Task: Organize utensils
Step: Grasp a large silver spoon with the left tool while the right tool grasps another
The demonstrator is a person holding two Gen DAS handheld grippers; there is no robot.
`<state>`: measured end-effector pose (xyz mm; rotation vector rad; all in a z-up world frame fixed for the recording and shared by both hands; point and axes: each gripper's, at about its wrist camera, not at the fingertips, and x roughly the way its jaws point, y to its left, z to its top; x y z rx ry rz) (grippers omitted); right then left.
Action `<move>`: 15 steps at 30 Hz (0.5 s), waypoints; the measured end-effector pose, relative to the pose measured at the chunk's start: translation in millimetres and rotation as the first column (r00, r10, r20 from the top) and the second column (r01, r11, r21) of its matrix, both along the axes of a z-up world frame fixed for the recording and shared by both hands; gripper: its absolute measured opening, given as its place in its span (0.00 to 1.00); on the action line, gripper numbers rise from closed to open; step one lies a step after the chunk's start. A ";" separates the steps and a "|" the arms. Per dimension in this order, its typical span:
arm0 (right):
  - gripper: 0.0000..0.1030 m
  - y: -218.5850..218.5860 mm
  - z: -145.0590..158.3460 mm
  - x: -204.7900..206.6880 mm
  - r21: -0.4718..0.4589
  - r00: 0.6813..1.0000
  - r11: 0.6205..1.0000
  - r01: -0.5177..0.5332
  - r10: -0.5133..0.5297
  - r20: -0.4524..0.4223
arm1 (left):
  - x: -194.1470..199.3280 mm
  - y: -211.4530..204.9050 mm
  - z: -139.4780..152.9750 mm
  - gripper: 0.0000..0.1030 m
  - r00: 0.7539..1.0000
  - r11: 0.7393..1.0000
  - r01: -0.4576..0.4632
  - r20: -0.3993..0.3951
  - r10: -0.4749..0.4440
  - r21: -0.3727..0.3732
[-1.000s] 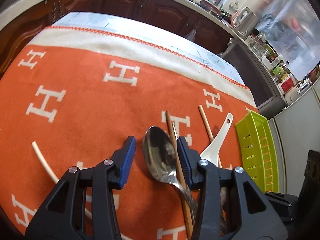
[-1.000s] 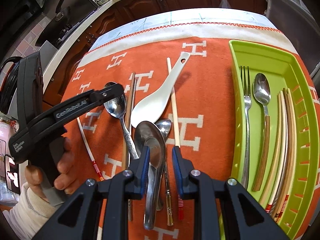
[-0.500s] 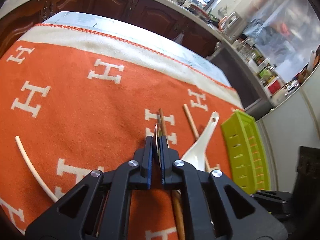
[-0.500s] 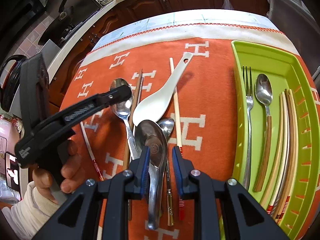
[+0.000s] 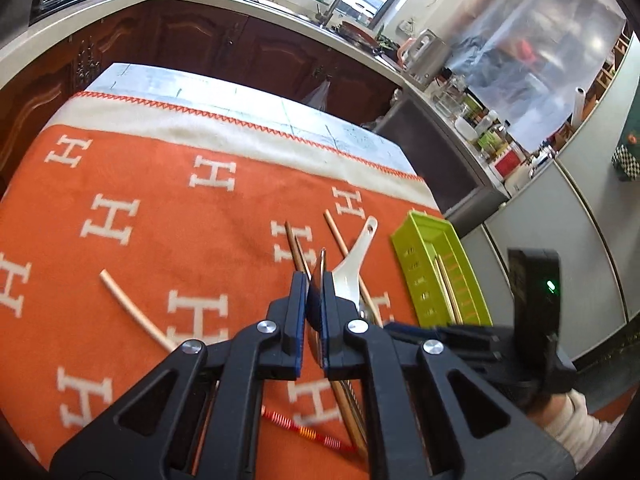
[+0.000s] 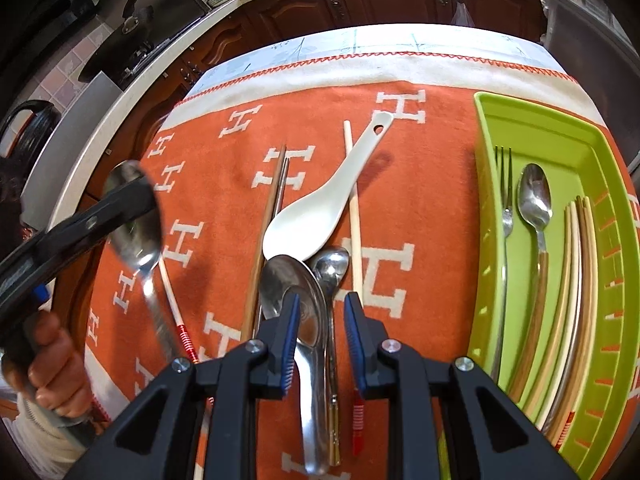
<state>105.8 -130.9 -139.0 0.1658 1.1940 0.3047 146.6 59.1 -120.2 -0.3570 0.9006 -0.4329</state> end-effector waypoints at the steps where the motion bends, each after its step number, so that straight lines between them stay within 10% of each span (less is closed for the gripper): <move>1: 0.22 2.0 -1.2 0.7 -0.007 1.000 1.000 -0.004 0.004 0.000 | -4.4 3.1 1.6 0.04 1.000 1.000 0.000 -0.006 0.000 0.001; 15: 0.14 34.8 -5.9 -26.4 -0.151 0.990 0.983 -0.102 0.115 0.078 | -32.1 16.7 0.3 0.04 0.998 1.000 -0.013 -0.058 0.013 0.005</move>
